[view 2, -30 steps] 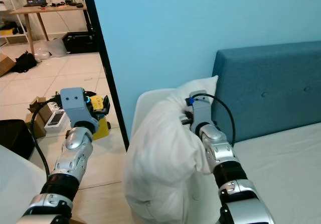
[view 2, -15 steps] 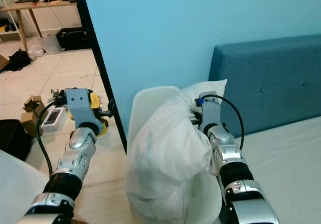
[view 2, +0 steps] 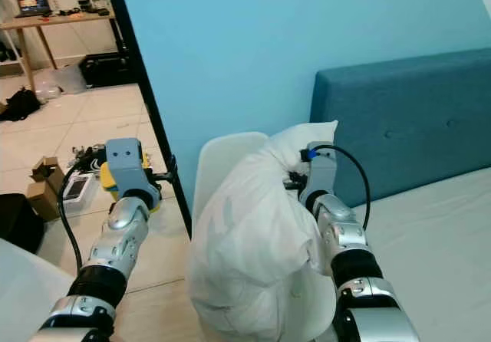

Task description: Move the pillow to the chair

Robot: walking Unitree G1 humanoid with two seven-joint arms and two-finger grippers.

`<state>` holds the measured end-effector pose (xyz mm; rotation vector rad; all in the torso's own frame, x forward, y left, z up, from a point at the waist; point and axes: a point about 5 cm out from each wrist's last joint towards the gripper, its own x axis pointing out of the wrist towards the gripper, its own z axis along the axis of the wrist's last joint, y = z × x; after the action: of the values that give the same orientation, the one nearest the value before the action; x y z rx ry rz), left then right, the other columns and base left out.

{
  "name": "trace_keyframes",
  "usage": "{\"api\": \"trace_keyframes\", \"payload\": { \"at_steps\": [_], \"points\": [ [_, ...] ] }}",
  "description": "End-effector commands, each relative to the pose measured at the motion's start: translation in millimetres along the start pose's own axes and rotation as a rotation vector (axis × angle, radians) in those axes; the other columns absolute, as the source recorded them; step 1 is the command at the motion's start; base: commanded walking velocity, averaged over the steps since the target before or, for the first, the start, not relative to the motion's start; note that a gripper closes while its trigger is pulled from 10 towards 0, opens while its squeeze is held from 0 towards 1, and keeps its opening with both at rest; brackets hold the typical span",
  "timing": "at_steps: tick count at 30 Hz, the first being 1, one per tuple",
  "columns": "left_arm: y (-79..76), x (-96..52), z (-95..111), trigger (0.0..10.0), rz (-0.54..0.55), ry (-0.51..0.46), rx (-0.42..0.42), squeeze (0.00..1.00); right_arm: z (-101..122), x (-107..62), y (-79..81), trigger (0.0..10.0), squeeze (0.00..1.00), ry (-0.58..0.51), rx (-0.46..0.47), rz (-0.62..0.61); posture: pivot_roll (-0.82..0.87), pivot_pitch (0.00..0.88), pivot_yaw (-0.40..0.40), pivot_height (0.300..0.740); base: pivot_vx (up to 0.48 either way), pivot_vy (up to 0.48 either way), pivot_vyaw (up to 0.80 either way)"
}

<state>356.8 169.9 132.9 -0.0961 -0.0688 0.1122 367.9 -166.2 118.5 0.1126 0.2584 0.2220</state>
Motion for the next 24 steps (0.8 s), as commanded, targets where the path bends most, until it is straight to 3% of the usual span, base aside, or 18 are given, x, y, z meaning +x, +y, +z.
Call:
{"api": "trace_keyframes", "payload": {
  "at_steps": [1,7,12,17,19,20,24],
  "points": [
    [-2.7,0.1,-3.9,10.0,-0.01,0.031,0.008,0.0,-6.2,-0.4,9.7,10.0,0.0,-0.006,0.066,0.067,-0.01,0.0,0.061,0.74,-0.48,0.0,0.0],
    [-4.5,-0.5,-4.6,10.0,-0.012,0.03,0.006,0.0,-3.1,-0.6,15.8,10.0,0.0,-0.038,0.152,0.112,-0.01,0.0,0.061,0.74,-0.445,0.0,0.0],
    [-3.9,-0.8,-4.3,10.0,-0.011,0.024,-0.001,0.0,7.3,0.6,22.6,10.0,0.0,-0.089,0.223,0.163,-0.01,0.0,0.062,0.74,0.0,0.0,0.0],
    [-3.3,-0.5,-3.2,10.0,-0.012,0.02,-0.001,0.0,27.9,-4.0,34.5,10.0,0.0,-0.222,0.321,0.296,-0.01,0.0,0.06,0.74,0.0,0.0,0.0],
    [-3.2,-0.5,-3.1,10.0,-0.011,0.02,-0.001,0.0,32.0,-5.4,35.0,10.0,0.0,-0.25,0.344,0.312,-0.01,0.0,0.059,0.74,0.0,0.0,0.0],
    [-3.1,-0.5,-3.1,10.0,-0.01,0.019,-0.002,0.0,40.1,-8.7,33.5,10.0,0.0,-0.306,0.404,0.34,-0.01,0.0,0.059,0.74,0.0,0.0,0.0],
    [-2.7,-0.8,-3.8,10.0,-0.009,0.02,-0.003,0.0,41.2,-9.8,26.5,10.0,0.0,-0.33,0.429,0.32,-0.01,0.0,0.059,0.74,0.0,0.0,0.0]
  ]
}}
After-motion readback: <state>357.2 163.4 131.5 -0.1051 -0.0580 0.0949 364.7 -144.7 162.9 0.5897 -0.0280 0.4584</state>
